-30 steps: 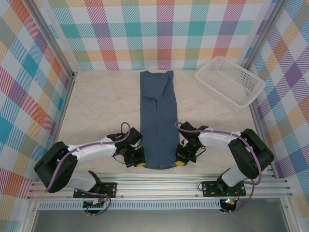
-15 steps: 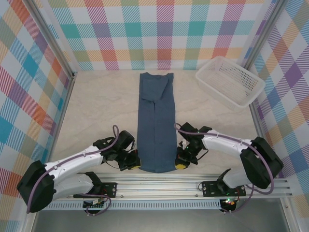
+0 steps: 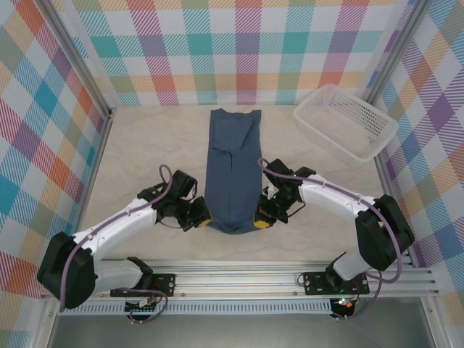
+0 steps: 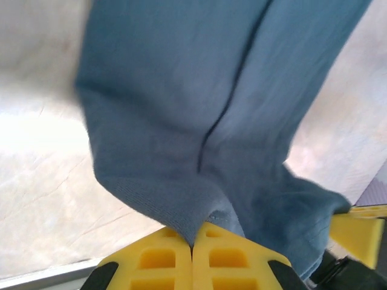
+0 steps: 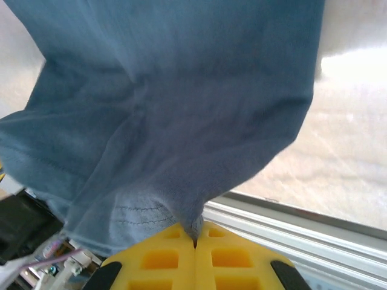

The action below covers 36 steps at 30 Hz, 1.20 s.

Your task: Fold and stack the t-shirts

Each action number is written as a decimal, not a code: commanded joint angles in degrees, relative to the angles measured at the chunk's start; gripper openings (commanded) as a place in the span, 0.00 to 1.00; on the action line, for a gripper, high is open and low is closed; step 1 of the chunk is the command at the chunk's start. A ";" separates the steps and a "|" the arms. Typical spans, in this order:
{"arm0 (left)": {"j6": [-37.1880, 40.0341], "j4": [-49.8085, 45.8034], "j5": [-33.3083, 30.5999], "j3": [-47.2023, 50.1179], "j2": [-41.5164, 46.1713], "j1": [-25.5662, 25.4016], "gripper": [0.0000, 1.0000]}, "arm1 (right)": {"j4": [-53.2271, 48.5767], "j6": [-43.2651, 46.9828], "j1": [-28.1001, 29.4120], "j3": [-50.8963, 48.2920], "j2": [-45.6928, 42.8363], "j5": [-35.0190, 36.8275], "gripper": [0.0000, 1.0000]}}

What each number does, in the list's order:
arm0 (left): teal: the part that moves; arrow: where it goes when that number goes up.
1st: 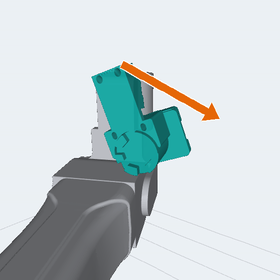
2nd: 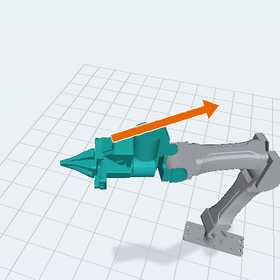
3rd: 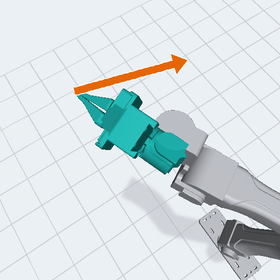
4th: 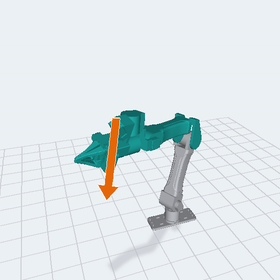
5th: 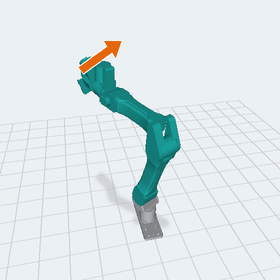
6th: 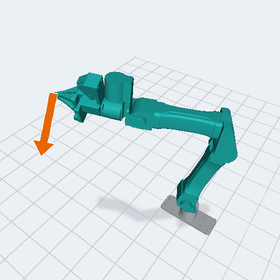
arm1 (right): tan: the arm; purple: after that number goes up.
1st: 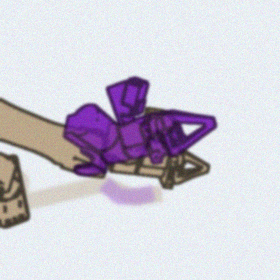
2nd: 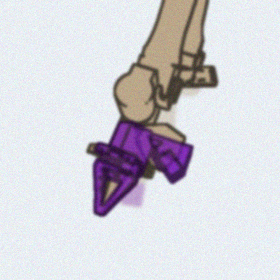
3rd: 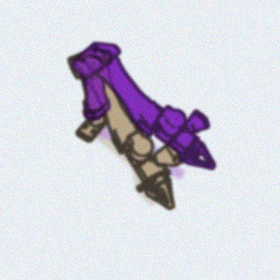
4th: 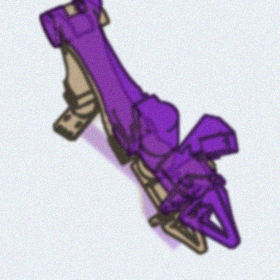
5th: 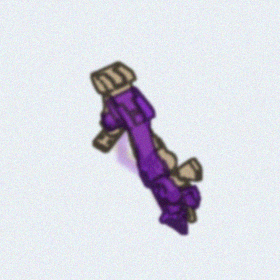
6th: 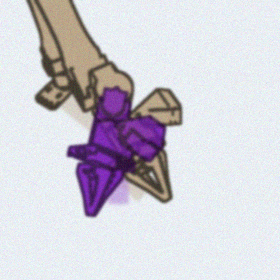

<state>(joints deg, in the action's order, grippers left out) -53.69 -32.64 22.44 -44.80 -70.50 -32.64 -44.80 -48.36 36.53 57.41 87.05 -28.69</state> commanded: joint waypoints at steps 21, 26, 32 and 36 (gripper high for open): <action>13.62 -0.60 0.81 -34.38 -33.13 13.84 0.00 | -6.92 8.88 -13.26 35.80 25.70 5.23 0.00; 14.67 -1.55 1.35 -42.64 -41.52 15.65 0.00 | -7.46 9.64 -15.45 43.37 33.13 5.00 0.00; 15.41 -3.86 2.54 -52.53 -50.53 16.36 0.06 | -9.45 10.34 -16.80 53.24 42.12 4.00 0.03; 16.40 -5.71 -1.00 -54.35 -50.10 16.56 0.48 | -8.73 11.48 -17.98 56.02 43.30 5.57 0.38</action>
<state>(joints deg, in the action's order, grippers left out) -39.05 -34.89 23.03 -97.45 -122.04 -16.56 -51.99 -38.50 19.31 111.15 130.56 -23.51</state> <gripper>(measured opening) 0.444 0.337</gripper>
